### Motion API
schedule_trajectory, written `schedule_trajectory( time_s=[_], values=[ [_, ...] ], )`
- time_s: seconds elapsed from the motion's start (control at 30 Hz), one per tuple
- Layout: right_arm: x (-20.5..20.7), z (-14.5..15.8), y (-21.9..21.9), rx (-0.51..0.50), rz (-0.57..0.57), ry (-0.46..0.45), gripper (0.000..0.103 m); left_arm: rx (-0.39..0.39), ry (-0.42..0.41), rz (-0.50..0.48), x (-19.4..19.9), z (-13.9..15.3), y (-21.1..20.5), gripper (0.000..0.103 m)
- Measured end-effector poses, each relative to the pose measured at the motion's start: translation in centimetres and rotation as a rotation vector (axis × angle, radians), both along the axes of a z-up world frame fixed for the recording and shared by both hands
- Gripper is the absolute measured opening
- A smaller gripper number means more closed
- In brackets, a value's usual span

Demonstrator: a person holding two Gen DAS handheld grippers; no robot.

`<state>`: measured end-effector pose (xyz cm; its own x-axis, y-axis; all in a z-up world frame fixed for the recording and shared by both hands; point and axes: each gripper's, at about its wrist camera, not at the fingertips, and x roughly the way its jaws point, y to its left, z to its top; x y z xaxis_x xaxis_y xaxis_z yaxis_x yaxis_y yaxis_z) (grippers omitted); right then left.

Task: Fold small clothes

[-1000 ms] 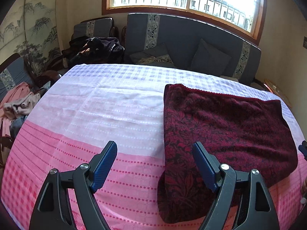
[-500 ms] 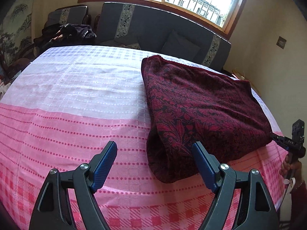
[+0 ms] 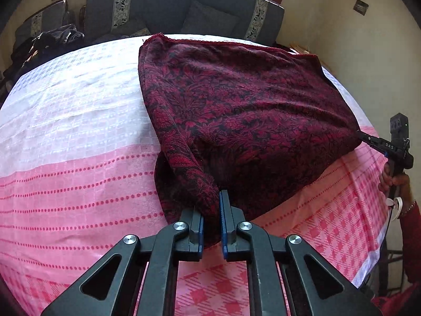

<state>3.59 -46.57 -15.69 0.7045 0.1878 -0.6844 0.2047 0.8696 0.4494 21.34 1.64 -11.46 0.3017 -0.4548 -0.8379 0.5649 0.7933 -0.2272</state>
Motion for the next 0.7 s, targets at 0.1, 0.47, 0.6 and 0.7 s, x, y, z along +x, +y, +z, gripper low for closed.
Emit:
schedule_trajectory(
  time_s=[0.1, 0.47, 0.6, 0.7],
  values=[
    [0.1, -0.8, 0.0, 0.011, 0.003, 0.014, 0.010, 0.005, 0.039, 0.035, 0.6, -1.5, 1.0, 0.013],
    [-1.6, 2.3, -0.9, -0.017, -0.063, -0.083, 0.011, -0.124, -0.141, 0.258, -2.1, 2.7, 4.7, 0.054],
    [-0.9, 5.8, 1.4, -0.091, -0.020, -0.172, 0.011, -0.202, -0.217, 0.251, -3.3, 5.7, 3.2, 0.056],
    [1.4, 6.4, 4.9, -0.135, 0.091, -0.167, 0.011, -0.118, -0.229, 0.190, -2.6, 5.1, -1.6, 0.055]
  ],
)
